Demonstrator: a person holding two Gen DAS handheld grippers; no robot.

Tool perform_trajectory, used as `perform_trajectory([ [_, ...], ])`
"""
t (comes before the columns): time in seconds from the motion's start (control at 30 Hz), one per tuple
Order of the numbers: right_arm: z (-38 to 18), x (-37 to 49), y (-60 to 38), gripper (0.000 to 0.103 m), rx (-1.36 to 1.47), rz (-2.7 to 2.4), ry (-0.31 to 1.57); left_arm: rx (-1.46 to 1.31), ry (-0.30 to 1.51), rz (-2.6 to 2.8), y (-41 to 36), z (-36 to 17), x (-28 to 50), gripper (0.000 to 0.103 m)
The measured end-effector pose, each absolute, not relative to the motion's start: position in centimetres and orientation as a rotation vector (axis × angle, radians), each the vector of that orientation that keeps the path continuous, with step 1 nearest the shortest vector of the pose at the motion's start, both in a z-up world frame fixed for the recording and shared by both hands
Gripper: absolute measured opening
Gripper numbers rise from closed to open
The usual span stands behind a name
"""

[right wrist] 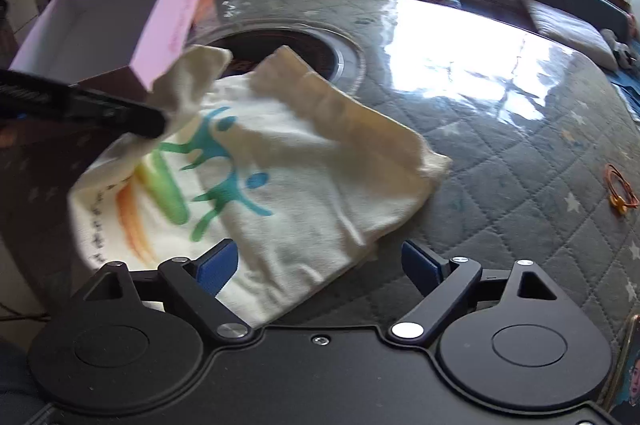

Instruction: Fold shopping bag

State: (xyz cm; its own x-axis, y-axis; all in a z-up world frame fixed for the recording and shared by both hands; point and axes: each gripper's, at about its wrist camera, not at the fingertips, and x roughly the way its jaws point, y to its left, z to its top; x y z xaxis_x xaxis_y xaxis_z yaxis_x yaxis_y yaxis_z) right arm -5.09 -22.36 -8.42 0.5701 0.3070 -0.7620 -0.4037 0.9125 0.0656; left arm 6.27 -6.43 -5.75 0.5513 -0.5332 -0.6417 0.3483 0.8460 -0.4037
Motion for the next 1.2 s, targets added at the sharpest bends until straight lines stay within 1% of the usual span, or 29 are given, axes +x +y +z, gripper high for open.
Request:
perform_trajectory([
  [0.07, -8.1, -5.8, -21.9, 0.099, -0.132, 0.477, 0.868, -0.242, 0.821, -0.527, -6.5, -5.5, 6.2, 0.018],
  [0.17, -8.0, -7.1, -20.4, 0.101, -0.19, 0.56, 0.856, -0.251, 0.806, -0.531, -6.8, -5.3, 6.4, 0.017],
  [0.47, -9.2, -9.7, -15.2, 0.101, -0.382, 0.733, 0.812, -0.321, 0.791, -0.519, -6.8, -4.9, 7.1, 0.017],
  [0.63, -10.3, -9.7, -13.3, 0.101, -0.542, 0.687, 0.76, -0.336, 0.781, -0.522, -6.7, -4.5, 7.0, 0.016],
  [0.73, -10.3, -9.7, -13.4, 0.101, -0.591, 0.65, 0.739, -0.333, 0.788, -0.519, -6.4, -4.6, 6.8, 0.016],
  [0.83, -9.8, -9.4, -14.2, 0.101, -0.593, 0.601, 0.718, -0.327, 0.79, -0.516, -6.1, -4.7, 6.5, 0.015],
  [1.03, -8.8, -8.0, -17.1, 0.102, -0.469, 0.525, 0.749, -0.337, 0.782, -0.512, -5.8, -4.6, 6.3, 0.015],
  [1.2, -8.8, -7.1, -18.2, 0.102, -0.431, 0.437, 0.757, -0.336, 0.782, -0.51, -5.6, -4.5, 6.1, 0.015],
])
